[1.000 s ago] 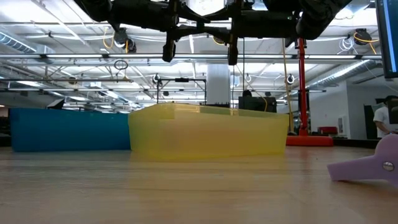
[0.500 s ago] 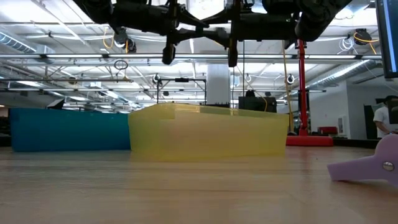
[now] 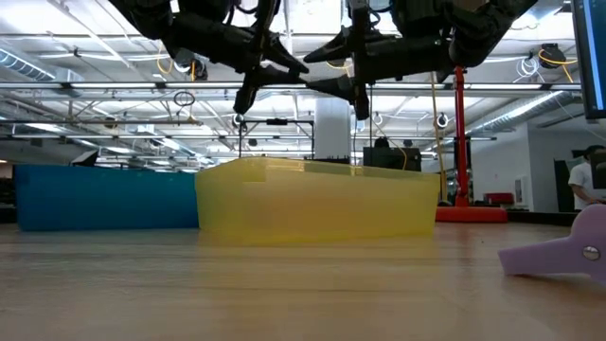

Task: Pick and place Stapler, Stapler remover, tape
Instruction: Put the right green stapler into the pink bin

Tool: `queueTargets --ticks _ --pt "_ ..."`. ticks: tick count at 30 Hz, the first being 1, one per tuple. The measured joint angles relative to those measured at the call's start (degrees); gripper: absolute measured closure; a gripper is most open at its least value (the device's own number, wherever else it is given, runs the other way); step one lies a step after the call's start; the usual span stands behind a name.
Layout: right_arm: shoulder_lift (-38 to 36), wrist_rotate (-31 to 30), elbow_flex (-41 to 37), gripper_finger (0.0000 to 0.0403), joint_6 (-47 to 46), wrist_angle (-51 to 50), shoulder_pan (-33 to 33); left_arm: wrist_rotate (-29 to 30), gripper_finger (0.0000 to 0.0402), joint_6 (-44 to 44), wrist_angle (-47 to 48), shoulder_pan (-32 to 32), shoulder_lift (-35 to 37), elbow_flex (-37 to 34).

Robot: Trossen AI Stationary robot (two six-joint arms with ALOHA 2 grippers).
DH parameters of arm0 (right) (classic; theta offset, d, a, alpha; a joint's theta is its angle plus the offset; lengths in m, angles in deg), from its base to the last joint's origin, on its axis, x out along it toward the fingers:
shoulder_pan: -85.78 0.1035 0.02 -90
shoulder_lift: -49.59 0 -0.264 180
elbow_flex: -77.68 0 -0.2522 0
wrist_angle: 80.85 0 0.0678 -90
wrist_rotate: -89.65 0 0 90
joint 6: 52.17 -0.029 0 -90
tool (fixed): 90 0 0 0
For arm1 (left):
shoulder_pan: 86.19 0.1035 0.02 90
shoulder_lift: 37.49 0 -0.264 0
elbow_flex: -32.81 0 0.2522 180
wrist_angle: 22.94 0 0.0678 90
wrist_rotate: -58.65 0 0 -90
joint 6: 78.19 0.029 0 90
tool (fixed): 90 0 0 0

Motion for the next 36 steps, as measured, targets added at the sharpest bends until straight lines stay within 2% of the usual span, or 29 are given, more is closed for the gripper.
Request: queueTargets --ticks 5,13,18,22,25,32,36 --pt "0.00 0.08 -0.02 0.0190 0.90 -1.54 -0.86 1.62 0.0347 1.85 6.98 2.86 0.04 0.06" --pt "-0.02 -0.59 -0.04 0.0191 4.79 -2.65 -0.86 10.01 0.0346 6.08 23.77 8.12 0.04 0.06" --pt "-0.02 -0.70 -0.04 0.0194 5.12 -2.27 -0.88 11.18 0.0346 4.62 24.38 10.03 -2.45 0.06" --pt "-0.02 -0.77 -0.04 0.0194 4.77 -2.28 -0.83 10.97 0.0346 0.90 24.51 10.17 -8.20 1.51" --pt "-0.04 -0.77 -0.04 0.0194 4.74 -2.31 -0.83 10.47 0.0346 -0.45 26.34 10.17 -13.23 5.53" --pt "-0.07 -0.87 -0.02 0.0195 4.56 -2.26 -0.83 11.74 0.0346 3.27 43.82 10.27 -21.99 19.85" --pt "-0.07 -0.84 -0.02 0.0195 4.17 -2.17 -0.83 13.96 0.0346 3.18 52.14 10.86 -25.13 25.28"
